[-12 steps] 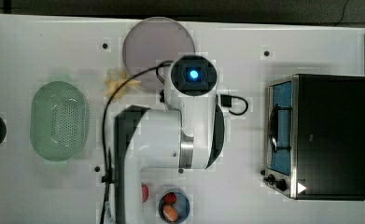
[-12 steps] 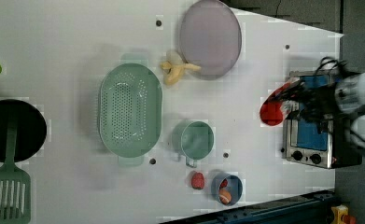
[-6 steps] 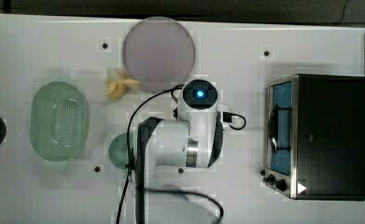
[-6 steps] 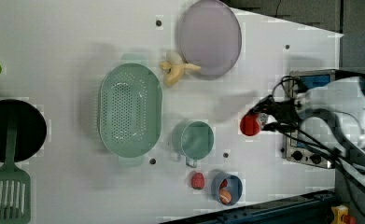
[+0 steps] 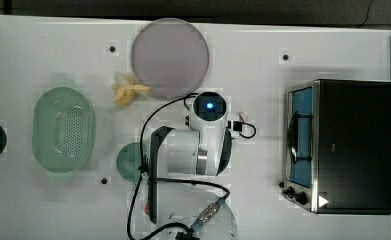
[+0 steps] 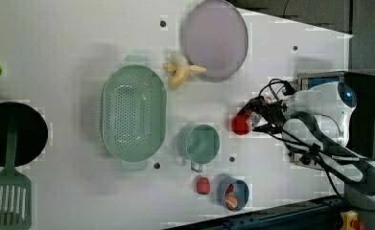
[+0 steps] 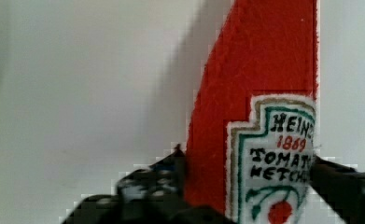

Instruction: Pick Ketchup from oven and place it on table.

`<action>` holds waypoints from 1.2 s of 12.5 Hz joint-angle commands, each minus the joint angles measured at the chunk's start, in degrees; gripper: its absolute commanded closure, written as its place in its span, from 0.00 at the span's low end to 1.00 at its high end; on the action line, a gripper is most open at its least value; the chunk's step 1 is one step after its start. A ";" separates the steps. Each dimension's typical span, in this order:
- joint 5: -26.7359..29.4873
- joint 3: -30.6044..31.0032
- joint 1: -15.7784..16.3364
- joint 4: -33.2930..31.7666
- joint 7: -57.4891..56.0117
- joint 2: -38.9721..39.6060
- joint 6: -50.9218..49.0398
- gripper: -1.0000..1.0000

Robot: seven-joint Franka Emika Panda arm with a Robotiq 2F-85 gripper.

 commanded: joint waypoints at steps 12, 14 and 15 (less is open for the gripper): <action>-0.10 -0.81 0.42 26.84 0.57 -20.79 -30.13 0.00; -0.17 -0.87 0.39 31.27 0.58 -20.84 -37.38 0.00; -0.17 -0.90 0.37 33.29 0.58 -20.83 -40.50 0.00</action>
